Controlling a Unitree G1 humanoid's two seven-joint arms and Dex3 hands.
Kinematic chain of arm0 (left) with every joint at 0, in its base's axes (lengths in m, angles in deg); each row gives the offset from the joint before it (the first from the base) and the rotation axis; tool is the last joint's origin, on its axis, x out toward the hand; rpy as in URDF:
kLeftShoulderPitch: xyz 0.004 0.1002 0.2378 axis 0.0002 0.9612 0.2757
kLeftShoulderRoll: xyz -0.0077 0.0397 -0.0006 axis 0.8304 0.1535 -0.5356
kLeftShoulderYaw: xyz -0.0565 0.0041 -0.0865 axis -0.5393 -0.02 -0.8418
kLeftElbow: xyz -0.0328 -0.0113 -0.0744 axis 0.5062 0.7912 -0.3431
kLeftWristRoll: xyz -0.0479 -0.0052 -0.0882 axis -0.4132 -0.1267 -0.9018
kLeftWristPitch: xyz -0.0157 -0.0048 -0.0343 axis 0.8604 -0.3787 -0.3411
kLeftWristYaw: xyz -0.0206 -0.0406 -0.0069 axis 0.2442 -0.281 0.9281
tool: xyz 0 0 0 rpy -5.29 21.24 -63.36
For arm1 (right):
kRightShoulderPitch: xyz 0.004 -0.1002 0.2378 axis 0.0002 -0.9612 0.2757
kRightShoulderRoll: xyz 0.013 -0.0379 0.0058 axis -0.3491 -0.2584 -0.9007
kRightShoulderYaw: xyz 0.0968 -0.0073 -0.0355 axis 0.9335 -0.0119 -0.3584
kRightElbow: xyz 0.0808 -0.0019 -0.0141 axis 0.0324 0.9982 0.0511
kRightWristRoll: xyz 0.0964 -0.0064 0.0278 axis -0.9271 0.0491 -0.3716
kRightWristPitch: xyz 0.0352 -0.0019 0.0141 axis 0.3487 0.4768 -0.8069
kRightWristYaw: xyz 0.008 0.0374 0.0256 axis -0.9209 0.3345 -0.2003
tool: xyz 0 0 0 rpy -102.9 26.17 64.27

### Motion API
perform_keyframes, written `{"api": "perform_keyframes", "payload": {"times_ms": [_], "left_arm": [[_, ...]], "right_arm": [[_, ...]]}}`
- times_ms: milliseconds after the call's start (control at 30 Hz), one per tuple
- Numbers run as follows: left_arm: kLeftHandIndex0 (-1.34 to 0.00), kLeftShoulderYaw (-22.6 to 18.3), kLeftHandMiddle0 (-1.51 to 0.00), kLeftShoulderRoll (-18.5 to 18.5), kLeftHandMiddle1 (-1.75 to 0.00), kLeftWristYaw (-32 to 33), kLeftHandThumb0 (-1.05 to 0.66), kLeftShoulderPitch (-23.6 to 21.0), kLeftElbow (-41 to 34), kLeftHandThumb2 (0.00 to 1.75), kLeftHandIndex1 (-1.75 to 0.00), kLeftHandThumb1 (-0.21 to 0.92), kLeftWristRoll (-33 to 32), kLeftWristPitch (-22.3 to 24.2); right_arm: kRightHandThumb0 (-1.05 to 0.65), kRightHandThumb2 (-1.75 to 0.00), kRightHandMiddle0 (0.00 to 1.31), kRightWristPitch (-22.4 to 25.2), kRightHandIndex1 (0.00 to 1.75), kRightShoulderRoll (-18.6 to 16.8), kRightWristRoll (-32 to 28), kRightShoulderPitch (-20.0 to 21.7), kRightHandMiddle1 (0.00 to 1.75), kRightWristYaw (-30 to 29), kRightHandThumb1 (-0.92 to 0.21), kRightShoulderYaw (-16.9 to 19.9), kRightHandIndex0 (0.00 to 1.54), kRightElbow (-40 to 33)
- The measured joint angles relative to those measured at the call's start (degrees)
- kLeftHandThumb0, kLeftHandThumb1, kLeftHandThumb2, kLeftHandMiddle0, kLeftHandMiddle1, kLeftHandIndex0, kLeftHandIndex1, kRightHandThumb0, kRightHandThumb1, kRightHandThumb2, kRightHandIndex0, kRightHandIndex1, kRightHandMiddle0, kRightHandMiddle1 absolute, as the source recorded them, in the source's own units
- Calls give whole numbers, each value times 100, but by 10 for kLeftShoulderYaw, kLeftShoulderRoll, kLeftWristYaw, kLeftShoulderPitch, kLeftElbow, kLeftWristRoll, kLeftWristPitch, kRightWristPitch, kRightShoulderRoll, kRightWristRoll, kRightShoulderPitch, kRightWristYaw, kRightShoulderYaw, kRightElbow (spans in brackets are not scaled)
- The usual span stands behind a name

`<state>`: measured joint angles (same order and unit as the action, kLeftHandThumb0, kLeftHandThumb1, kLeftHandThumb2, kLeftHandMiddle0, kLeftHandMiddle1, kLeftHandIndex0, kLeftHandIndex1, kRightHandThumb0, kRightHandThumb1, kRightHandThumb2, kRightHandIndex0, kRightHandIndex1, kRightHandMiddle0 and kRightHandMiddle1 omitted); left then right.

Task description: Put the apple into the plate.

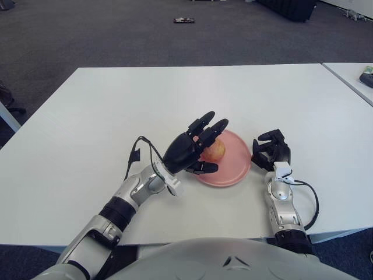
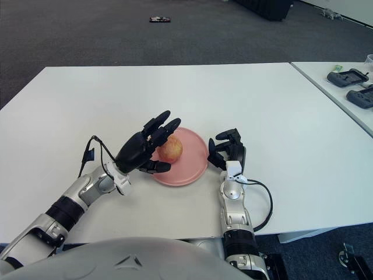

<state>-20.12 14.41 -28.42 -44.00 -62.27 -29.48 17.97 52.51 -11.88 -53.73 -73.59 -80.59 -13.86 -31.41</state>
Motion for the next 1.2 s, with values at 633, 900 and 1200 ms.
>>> {"api": "perform_keyframes", "payload": {"times_ms": [633,900,1200], "left_arm": [[0,-61,0,-77,0,246,-91,-22,129,57,0,91,-23,-60],[0,-112,0,-127,0,287,-83,-13,123,73,0,92,-76,-44],[0,-192,-1,-196,-43,253,-55,14,125,101,-66,71,-241,-10]], "right_arm": [[-41,-104,43,-28,157,1,2,3,175,0,-55,0,69,14],[-41,-104,43,-32,155,2,2,4,175,1,-54,0,69,16],[-41,-106,44,-32,152,3,3,4,175,6,-53,-3,73,16]]}}
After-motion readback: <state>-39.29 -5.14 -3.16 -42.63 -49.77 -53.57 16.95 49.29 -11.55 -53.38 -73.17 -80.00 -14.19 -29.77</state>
